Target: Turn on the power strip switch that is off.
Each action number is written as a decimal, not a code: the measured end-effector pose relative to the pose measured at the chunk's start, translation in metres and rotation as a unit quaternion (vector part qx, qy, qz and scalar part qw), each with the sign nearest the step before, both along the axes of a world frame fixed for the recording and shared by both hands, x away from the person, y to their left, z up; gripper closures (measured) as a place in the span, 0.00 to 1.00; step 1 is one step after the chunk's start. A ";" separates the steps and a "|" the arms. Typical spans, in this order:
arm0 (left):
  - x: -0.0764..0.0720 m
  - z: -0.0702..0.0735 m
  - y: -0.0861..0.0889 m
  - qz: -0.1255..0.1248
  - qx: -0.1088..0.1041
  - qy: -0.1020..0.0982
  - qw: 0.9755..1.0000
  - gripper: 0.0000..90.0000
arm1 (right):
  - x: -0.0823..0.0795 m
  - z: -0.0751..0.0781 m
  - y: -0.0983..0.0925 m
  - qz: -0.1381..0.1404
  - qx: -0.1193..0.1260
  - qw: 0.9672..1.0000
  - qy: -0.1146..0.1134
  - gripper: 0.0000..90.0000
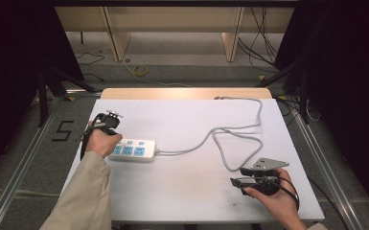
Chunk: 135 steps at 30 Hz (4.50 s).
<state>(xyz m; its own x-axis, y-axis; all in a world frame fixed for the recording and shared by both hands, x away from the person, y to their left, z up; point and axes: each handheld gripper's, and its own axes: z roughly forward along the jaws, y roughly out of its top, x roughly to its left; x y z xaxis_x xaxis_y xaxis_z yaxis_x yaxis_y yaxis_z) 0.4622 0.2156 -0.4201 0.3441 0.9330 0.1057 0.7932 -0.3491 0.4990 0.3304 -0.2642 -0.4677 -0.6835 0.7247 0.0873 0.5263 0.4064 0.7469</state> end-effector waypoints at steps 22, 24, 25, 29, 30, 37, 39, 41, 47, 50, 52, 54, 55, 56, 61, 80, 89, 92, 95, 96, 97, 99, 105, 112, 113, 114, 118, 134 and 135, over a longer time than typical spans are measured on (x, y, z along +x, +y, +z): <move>0.008 -0.007 0.002 0.008 0.006 0.013 1.000 1.00 | 0.000 0.001 -0.001 -0.002 0.002 1.000 -0.002 0.49; 0.009 -0.008 0.003 0.008 0.007 0.014 1.000 1.00 | 0.000 0.001 -0.001 -0.002 0.001 1.000 -0.002 0.49; 0.009 -0.008 0.003 0.008 0.007 0.014 1.000 1.00 | 0.000 0.001 -0.001 -0.002 0.001 1.000 -0.001 0.49; 0.010 -0.009 0.004 0.007 0.008 0.015 1.000 1.00 | 0.000 0.001 -0.001 -0.003 0.002 1.000 -0.002 0.49; 0.011 -0.009 0.004 0.008 0.007 0.015 1.000 1.00 | 0.000 0.001 -0.001 -0.003 0.002 1.000 -0.002 0.49; 0.013 -0.012 0.004 0.007 0.012 0.022 1.000 1.00 | 0.000 0.001 -0.001 -0.003 0.002 1.000 -0.001 0.49; 0.014 -0.013 0.004 0.009 0.013 0.022 1.000 1.00 | 0.000 0.001 -0.001 -0.003 0.002 1.000 -0.001 0.49; 0.015 -0.013 0.004 0.009 0.015 0.024 1.000 1.00 | 0.000 0.001 -0.001 -0.003 0.002 1.000 -0.001 0.49; 0.016 -0.015 0.005 0.010 0.017 0.027 0.999 1.00 | 0.000 0.001 -0.001 -0.003 0.002 1.000 -0.002 0.49; 0.016 -0.015 0.005 0.009 0.017 0.027 0.999 1.00 | 0.000 0.001 -0.001 -0.003 0.001 1.000 -0.002 0.49; 0.017 -0.016 0.005 0.010 0.017 0.028 0.999 1.00 | 0.000 0.001 -0.001 -0.003 0.002 1.000 -0.001 0.49; 0.017 -0.016 0.005 0.010 0.017 0.029 0.999 1.00 | 0.000 0.001 -0.001 -0.003 0.002 1.000 -0.001 0.49; 0.017 -0.016 0.005 0.010 0.017 0.029 0.999 1.00 | 0.000 0.001 -0.001 -0.003 0.001 1.000 -0.002 0.49; 0.017 -0.016 0.005 0.010 0.016 0.030 0.999 1.00 | 0.000 0.001 -0.001 -0.003 0.001 1.000 -0.002 0.49; 0.018 -0.017 0.003 0.009 0.017 0.032 0.999 1.00 | 0.000 0.001 -0.001 -0.003 0.001 1.000 -0.002 0.49; 0.019 -0.019 0.000 0.012 0.018 0.042 0.999 1.00 | 0.000 0.001 -0.001 -0.003 0.001 1.000 -0.003 0.49; 0.019 -0.019 0.000 0.015 0.011 0.046 0.999 1.00 | 0.000 0.001 -0.001 -0.003 0.001 1.000 -0.003 0.49; 0.019 -0.019 -0.001 0.013 0.015 0.045 0.999 1.00 | 0.000 0.001 -0.001 -0.003 0.001 1.000 -0.003 0.49; 0.018 -0.019 -0.003 0.010 0.020 0.044 0.999 1.00 | 0.000 0.001 -0.001 -0.002 0.000 1.000 -0.003 0.49; 0.018 -0.019 -0.003 0.010 0.021 0.044 0.999 1.00 | 0.000 0.001 -0.001 -0.002 0.000 1.000 -0.003 0.49; 0.018 -0.019 -0.003 0.010 0.021 0.044 0.999 1.00 | 0.000 0.001 -0.001 -0.002 0.000 1.000 -0.003 0.49; 0.018 -0.019 -0.003 0.010 0.023 0.045 0.999 1.00 | -0.001 0.001 -0.001 -0.002 0.000 1.000 -0.003 0.49; 0.018 -0.021 -0.004 0.012 0.025 0.043 0.999 1.00 | -0.001 0.001 -0.001 -0.002 -0.001 1.000 -0.004 0.49; 0.018 -0.021 -0.003 0.012 0.022 0.042 0.999 1.00 | -0.001 0.002 -0.002 -0.003 0.000 1.000 -0.006 0.49; 0.017 -0.021 -0.003 0.012 0.024 0.041 0.999 1.00 | -0.001 0.002 -0.001 -0.002 -0.001 1.000 -0.007 0.49; 0.017 -0.021 -0.004 0.011 0.026 0.040 0.999 1.00 | -0.001 0.002 -0.001 -0.002 -0.001 1.000 -0.007 0.49; 0.017 -0.022 -0.006 0.010 0.025 0.038 0.999 1.00 | -0.001 0.002 -0.001 -0.002 -0.002 1.000 -0.006 0.49; 0.016 -0.022 -0.005 0.021 0.015 0.036 0.999 1.00 | -0.001 0.002 -0.002 -0.001 0.000 1.000 -0.007 0.50; 0.017 -0.022 -0.006 0.018 0.020 0.036 0.999 1.00 | -0.001 0.002 -0.002 -0.001 0.000 1.000 -0.007 0.50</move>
